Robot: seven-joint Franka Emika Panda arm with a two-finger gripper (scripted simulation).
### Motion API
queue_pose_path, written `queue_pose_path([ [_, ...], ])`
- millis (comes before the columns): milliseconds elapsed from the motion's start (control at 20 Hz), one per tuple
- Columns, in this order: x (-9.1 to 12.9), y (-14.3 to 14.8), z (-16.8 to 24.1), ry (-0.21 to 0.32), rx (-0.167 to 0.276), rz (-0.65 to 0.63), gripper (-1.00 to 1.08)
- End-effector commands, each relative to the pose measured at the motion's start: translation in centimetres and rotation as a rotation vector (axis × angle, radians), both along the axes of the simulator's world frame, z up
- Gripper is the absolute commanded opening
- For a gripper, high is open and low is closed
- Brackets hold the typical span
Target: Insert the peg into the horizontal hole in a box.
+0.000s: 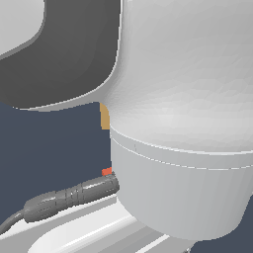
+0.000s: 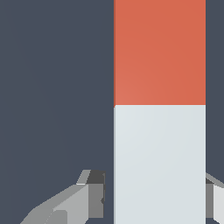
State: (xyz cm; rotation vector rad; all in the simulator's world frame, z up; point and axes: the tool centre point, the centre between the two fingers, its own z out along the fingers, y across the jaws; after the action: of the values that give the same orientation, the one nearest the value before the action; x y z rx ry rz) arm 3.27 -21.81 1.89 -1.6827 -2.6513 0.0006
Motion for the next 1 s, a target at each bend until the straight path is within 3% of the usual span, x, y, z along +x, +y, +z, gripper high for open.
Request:
queue_pose_path([
  [0,0.1,0.0,0.0,-0.001,0.000,0.000,-1.00],
  [600,0.0,0.2,0.0,-0.001,0.000,-0.002,-1.00],
  [950,-0.7,1.7,0.4,-0.001,0.000,-0.022,-1.00],
])
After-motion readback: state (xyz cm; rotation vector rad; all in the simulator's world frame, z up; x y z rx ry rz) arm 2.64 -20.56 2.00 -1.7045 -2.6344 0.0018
